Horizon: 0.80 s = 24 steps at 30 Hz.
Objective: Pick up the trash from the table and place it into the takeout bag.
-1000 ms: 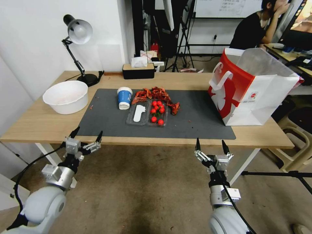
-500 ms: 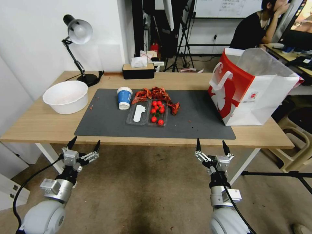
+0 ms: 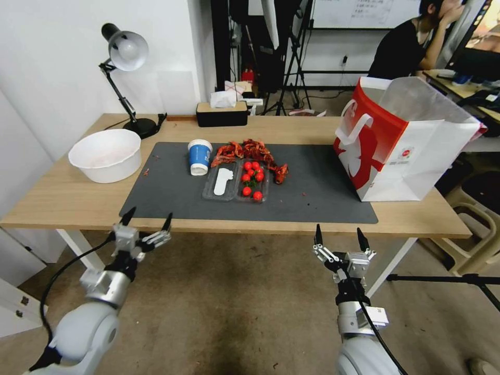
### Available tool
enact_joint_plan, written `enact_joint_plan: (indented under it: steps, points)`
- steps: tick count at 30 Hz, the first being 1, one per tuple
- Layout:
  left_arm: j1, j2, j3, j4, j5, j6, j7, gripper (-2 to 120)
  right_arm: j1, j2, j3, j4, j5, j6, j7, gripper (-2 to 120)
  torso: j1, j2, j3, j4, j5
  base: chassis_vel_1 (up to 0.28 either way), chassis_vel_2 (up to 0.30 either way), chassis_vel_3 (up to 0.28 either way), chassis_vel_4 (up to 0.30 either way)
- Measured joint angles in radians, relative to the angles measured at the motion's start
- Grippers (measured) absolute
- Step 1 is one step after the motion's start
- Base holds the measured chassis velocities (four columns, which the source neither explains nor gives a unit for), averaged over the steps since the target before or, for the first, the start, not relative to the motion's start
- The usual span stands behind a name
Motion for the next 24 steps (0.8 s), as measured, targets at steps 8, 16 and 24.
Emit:
enact_joint_plan:
  steps: [8, 16, 24]
  points:
    - [-0.144, 0.033, 0.085, 0.033, -0.058, 0.060, -0.019, 100, 0.003, 0.007, 0.001, 0.002, -0.003, -0.007, 0.000, 100, 0.000, 0.000, 0.000, 0.0001, 0.0001, 0.000, 0.000, 0.000, 0.000]
    - [-0.268, 0.075, 0.146, 0.079, -0.152, 0.127, -0.036, 100, 0.011, 0.012, 0.000, 0.000, -0.006, -0.015, 0.000, 100, 0.000, 0.000, 0.000, 0.0001, 0.0000, 0.000, 0.000, 0.000, 0.000]
    - [-0.395, 0.105, 0.203, 0.118, -0.253, 0.248, -0.084, 100, 0.013, 0.017, -0.001, -0.004, -0.010, -0.017, -0.001, 100, 0.000, 0.000, 0.000, 0.0002, 0.0001, 0.000, 0.000, 0.000, 0.000]
